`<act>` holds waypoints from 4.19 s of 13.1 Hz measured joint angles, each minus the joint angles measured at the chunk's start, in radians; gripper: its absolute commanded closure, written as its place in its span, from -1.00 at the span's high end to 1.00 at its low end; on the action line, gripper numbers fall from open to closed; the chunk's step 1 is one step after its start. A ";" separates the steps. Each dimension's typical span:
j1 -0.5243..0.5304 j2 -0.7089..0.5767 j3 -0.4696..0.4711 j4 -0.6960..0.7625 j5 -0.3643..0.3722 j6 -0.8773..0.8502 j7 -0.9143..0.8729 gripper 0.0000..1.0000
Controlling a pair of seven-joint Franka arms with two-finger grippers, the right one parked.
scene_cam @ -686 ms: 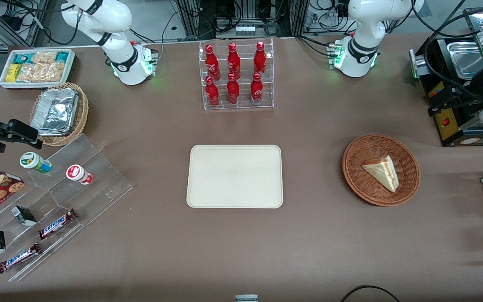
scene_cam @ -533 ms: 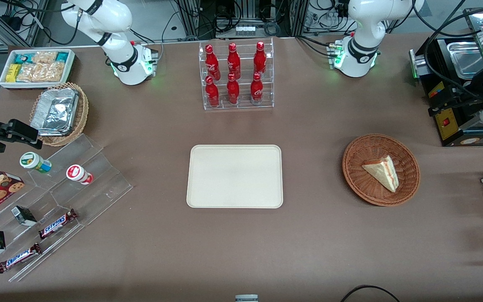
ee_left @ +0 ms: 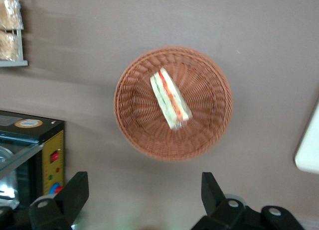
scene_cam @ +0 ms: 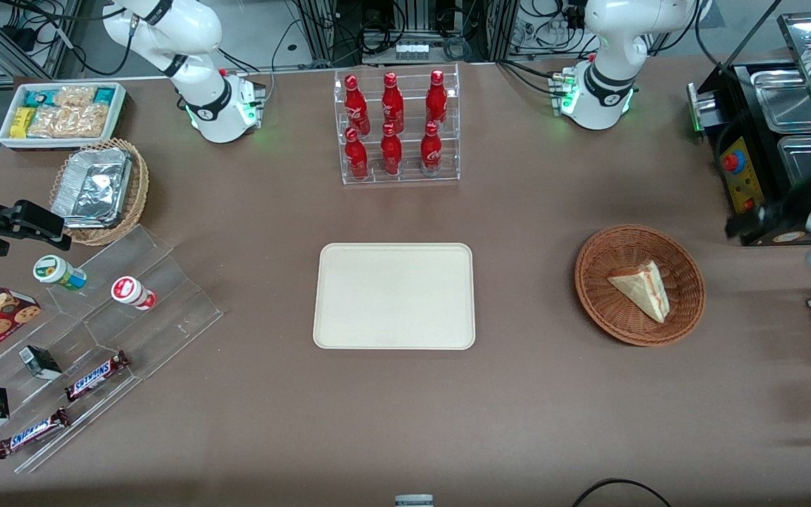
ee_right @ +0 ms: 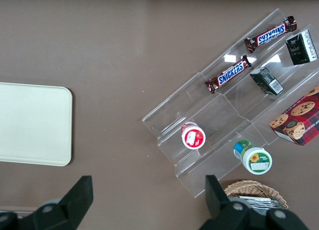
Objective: Place sandwich from basket to tray
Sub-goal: 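Lower the open left gripper over the sandwich in the wicker basket, then close the left gripper on the sandwich's wrapped edge, then lift the sandwich and carry it toward the cream tray, then lower the sandwich onto the tray and open the left gripper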
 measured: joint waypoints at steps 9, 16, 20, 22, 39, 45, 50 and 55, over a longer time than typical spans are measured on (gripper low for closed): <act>0.000 0.048 -0.001 -0.350 0.001 0.431 -0.455 1.00; -0.011 0.048 -0.005 -0.567 0.001 0.714 -0.717 1.00; -0.021 0.047 -0.007 -0.628 0.001 0.778 -0.725 1.00; -0.025 0.047 -0.009 -0.667 0.001 0.838 -0.727 1.00; -0.255 -0.099 -0.022 -0.321 0.011 0.293 -0.780 -1.00; -0.519 -0.132 -0.030 -0.280 0.012 0.283 -0.721 -1.00; -0.689 -0.034 -0.031 -0.275 0.028 0.413 -0.709 -1.00; -0.754 0.158 -0.030 -0.265 0.072 0.611 -0.706 -1.00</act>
